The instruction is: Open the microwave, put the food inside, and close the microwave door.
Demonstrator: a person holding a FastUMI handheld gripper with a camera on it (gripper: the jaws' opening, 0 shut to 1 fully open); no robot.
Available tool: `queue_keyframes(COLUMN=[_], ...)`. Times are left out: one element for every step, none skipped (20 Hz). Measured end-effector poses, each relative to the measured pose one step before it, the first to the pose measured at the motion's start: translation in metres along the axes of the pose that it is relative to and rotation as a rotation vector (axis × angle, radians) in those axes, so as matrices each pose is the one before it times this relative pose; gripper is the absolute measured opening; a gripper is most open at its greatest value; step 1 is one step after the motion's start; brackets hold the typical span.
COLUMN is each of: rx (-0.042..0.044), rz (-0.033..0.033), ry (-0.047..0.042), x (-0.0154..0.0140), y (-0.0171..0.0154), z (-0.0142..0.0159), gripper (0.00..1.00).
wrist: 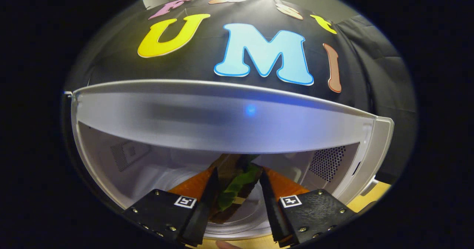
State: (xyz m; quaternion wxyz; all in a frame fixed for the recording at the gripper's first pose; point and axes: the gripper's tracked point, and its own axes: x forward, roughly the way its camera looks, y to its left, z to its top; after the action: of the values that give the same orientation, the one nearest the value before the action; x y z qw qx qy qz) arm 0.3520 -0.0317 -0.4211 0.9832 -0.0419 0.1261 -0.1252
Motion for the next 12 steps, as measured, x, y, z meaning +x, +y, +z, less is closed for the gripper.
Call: queue_keyframes(rx=[-0.03807,-0.04999,-0.05325,-0.02618,0.01127,0.02842,0.02116,0.00602,-0.00419,-0.00646,0.00077,0.01125], rz=[-0.04454,-0.01997,0.00304,0.02558,0.04960,0.04880,0.02209,0.00978,0.00885,0.00754,0.01008,0.01723], ry=[0.01298,0.01201,0.02708,0.02830,0.02297,0.02034,0.00782,-0.01246,-0.02651,-0.01990,-0.00820,-0.00721], x=[0.00211,0.00212,0.00213,0.00033,-0.00069,-0.00090,-0.00404,-0.00517,-0.00499,-0.00623,-0.00551,-0.00728], y=[-0.01065,-0.00589,-0.00217,0.00347,0.00682,0.00827,0.00296,0.00155,0.00292,0.00263,0.00248,0.00360], z=[-0.00338,-0.00408,-0.00540,-0.00754,-0.00758,-0.00381,-0.00087,0.00438,0.00583,0.00617,0.00247,0.00379], gripper=[0.70,0.72,0.75,0.75,0.72,0.72,0.72,0.72,0.73,0.72,0.72,0.73])
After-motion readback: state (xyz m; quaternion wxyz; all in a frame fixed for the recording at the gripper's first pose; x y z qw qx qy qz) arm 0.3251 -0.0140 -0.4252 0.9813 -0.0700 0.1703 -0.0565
